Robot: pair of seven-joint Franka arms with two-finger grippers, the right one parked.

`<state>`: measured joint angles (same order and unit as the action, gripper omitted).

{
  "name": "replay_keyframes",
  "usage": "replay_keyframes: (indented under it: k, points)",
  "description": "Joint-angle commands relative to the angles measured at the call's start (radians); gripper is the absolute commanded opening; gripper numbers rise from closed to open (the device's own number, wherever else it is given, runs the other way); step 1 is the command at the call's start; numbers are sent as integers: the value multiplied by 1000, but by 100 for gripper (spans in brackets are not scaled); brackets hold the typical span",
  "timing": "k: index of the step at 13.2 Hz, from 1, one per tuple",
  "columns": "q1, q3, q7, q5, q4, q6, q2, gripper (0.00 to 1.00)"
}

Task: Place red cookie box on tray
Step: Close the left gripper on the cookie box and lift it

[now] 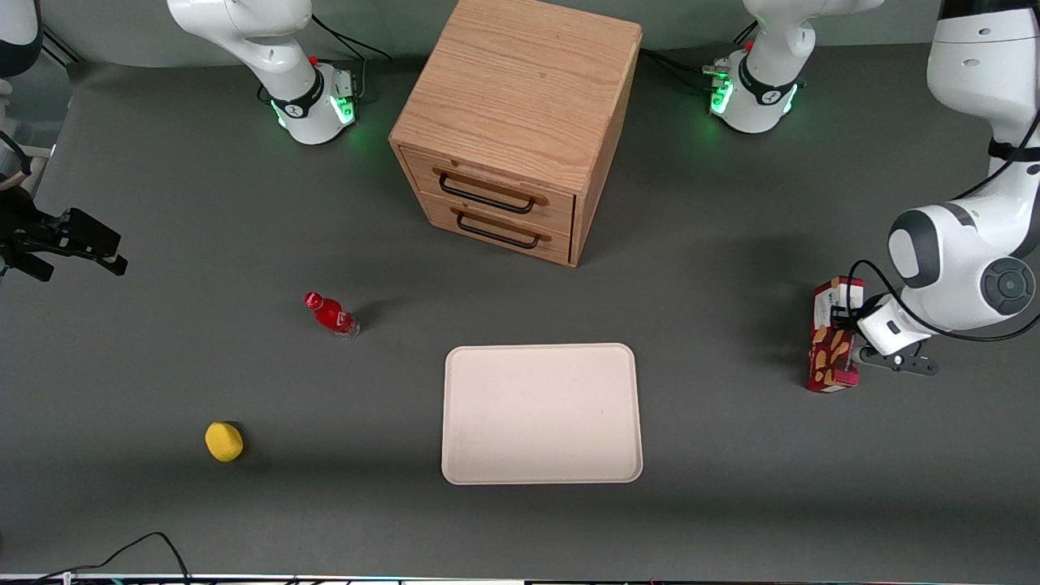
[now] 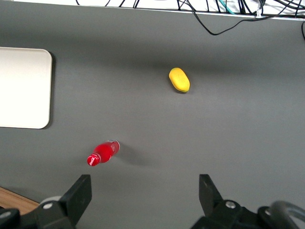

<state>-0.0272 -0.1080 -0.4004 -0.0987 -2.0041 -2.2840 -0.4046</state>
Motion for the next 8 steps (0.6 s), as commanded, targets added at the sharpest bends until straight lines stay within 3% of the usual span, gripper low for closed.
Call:
replay_keyframes:
  k: [1,5,8]
  points:
    - [7,-9,-12,-45,75,180,90,0]
    - [18,16,234,-52,443,640,105,0]
    - [20,144,479,-49,625,805,105,0]
